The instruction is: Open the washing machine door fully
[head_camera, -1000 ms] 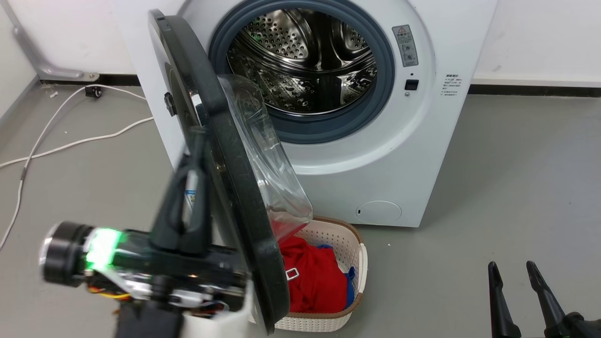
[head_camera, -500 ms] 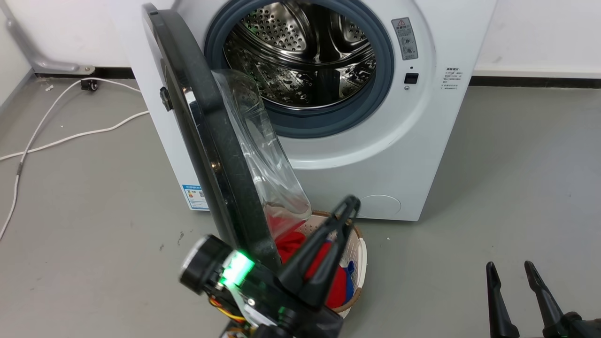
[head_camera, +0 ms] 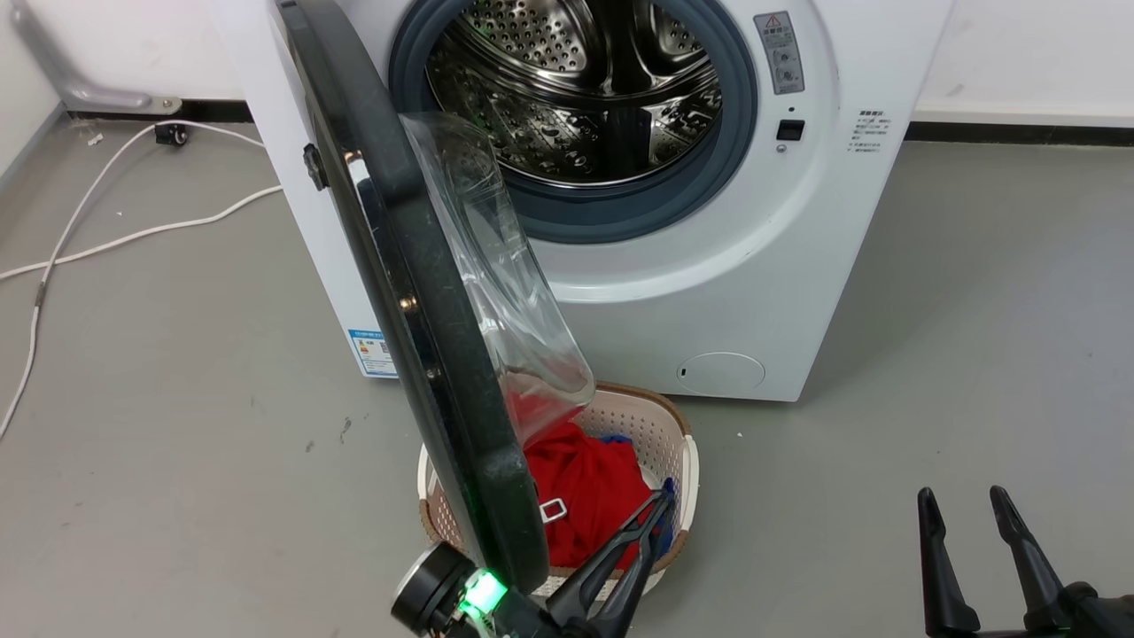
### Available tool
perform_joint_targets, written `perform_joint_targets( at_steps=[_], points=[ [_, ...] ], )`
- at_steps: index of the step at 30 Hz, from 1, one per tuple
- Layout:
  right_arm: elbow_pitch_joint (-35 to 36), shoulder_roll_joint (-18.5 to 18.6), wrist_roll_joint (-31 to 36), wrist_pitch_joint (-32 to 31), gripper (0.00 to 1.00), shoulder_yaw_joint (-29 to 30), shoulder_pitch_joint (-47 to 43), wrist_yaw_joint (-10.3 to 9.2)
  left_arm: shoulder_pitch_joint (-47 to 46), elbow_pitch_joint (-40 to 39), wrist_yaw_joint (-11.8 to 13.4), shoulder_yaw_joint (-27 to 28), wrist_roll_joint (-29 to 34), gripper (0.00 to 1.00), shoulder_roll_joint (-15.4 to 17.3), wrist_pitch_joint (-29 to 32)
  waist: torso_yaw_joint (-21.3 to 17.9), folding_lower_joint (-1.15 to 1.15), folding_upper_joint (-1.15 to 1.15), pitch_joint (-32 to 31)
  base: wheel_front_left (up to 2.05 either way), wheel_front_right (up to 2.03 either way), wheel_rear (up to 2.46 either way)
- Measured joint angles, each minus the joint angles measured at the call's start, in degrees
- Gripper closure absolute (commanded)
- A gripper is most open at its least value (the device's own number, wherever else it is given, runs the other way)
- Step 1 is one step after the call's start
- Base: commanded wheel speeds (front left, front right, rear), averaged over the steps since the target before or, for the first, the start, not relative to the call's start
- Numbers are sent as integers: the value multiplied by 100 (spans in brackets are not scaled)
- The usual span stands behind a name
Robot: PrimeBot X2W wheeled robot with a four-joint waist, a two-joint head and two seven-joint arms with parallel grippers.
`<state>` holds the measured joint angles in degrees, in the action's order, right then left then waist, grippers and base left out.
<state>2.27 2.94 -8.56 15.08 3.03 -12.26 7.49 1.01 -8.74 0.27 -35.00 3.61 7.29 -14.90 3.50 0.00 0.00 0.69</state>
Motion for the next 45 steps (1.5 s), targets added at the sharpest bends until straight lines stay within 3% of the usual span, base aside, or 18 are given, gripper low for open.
perform_joint_targets(
  at_steps=[12, 26, 40, 45],
  points=[
    [-70, 0, 8, 0, 0, 12, 81, 0, 91, 804, 302, 379, -321, 100, 107, -16, 97, 0, 0, 103, 0, 0, 0],
    [-179, -1, 4, 0, 0, -27, 60, 0, 395, 706, 666, 907, -497, 100, 350, -51, 313, -1, 0, 44, 0, 0, 0],
    [-198, -1, 9, 0, 0, 21, 43, 0, 834, 460, 1332, 2147, -795, 100, 728, -33, 673, 0, 0, 63, 0, 0, 0],
    [-201, -1, 15, 0, 0, 12, 42, 0, 954, 423, 1411, 2608, -971, 100, 851, -33, 755, 0, 0, 65, 0, 0, 0]
  ],
)
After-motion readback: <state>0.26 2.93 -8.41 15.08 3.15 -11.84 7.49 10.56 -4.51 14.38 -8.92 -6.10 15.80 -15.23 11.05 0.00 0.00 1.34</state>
